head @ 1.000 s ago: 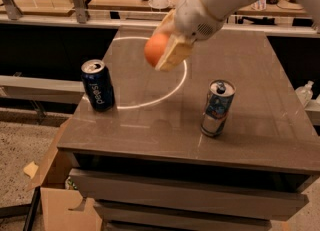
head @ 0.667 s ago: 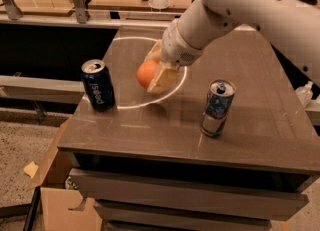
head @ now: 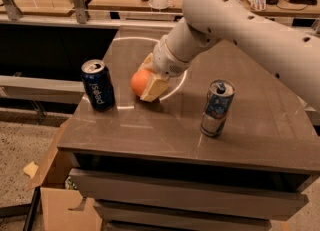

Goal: Move orange near pepsi can

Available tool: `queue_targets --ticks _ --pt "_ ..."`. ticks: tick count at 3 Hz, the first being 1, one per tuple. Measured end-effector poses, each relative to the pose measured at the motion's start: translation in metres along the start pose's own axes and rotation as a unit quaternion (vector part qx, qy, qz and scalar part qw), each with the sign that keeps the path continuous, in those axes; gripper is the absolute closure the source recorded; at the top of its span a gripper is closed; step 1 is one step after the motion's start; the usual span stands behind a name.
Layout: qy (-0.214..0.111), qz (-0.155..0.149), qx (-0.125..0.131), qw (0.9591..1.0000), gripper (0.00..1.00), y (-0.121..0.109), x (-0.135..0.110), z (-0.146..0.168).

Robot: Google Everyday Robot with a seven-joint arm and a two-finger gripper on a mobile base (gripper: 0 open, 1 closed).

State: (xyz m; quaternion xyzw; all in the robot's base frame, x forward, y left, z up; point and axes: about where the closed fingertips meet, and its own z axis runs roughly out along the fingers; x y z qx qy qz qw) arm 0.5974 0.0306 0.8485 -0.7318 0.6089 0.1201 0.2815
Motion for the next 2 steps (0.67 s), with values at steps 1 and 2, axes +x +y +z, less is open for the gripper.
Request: queue_targets --ticks 1,2 --pt "0.000 0.000 0.000 1.0000 1.00 0.000 0.000 0.000" --pt "-0.014 -0.006 -0.008 0.9999 1.00 0.000 -0.011 -0.001"
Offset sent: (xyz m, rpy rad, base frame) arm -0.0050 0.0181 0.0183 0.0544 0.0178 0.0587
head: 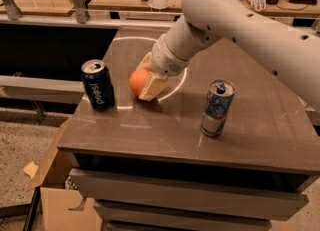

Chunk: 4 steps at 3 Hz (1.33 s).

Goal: Move orange near pepsi can

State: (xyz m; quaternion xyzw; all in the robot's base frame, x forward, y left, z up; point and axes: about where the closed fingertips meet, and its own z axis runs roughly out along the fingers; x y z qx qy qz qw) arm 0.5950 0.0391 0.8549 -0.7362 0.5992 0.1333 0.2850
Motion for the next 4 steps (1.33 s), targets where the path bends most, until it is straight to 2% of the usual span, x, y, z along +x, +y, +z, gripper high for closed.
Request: queue_targets --ticks 1,2,4 --pt "-0.016 -0.005 0.004 0.9999 1.00 -0.003 -0.012 -0.014" --pt "-0.031 -0.005 -0.005 0.9995 1.00 -0.002 -0.022 -0.018" --pt "-0.045 0.008 -0.038 0.9982 1.00 0.012 -0.029 0.004"
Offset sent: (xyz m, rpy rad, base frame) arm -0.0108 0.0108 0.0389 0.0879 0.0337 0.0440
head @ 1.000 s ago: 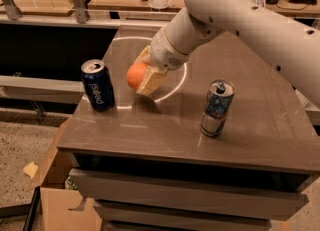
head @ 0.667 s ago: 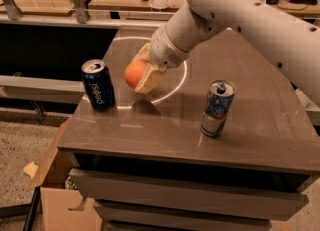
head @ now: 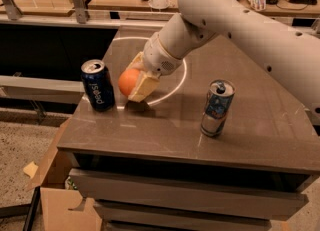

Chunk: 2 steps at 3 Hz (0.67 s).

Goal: Move orange near pepsi can

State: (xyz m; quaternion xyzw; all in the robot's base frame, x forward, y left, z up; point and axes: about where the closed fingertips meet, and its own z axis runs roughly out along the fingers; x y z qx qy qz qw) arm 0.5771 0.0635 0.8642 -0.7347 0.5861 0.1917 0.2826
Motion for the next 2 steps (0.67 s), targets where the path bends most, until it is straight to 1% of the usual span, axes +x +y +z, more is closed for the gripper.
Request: queue_targets --ticks 1,2 --pt "-0.005 0.015 -0.005 0.9999 0.86 0.0015 0.0033 0.0091" --pt "-0.008 0.025 -0.009 0.9996 0.62 0.0025 0.0055 0.0150"
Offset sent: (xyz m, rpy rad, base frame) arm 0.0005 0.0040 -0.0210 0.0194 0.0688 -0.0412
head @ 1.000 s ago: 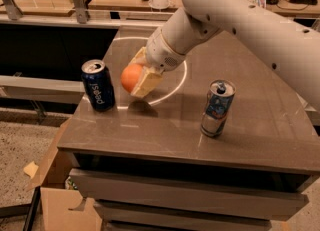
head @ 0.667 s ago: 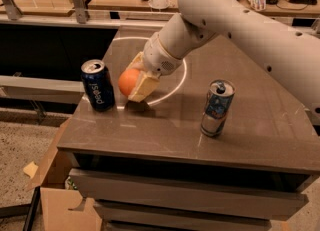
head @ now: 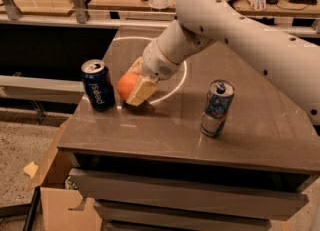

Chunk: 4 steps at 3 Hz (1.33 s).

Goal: Move orange near pepsi can

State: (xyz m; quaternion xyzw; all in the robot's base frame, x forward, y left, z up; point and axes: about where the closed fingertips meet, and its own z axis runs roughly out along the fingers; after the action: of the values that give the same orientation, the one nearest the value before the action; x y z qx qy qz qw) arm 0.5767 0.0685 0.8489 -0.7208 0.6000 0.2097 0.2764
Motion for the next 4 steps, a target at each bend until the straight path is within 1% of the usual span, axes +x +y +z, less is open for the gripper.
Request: queue_targets --ticks 2,3,4 --pt "0.000 0.010 0.002 0.9999 0.16 -0.0037 0.0033 0.0019" --pt "0.000 0.013 0.004 0.9999 0.00 -0.0059 0.0049 0.0004" --pt "0.000 0.013 0.004 0.9999 0.00 -0.0061 0.0050 0.0002"
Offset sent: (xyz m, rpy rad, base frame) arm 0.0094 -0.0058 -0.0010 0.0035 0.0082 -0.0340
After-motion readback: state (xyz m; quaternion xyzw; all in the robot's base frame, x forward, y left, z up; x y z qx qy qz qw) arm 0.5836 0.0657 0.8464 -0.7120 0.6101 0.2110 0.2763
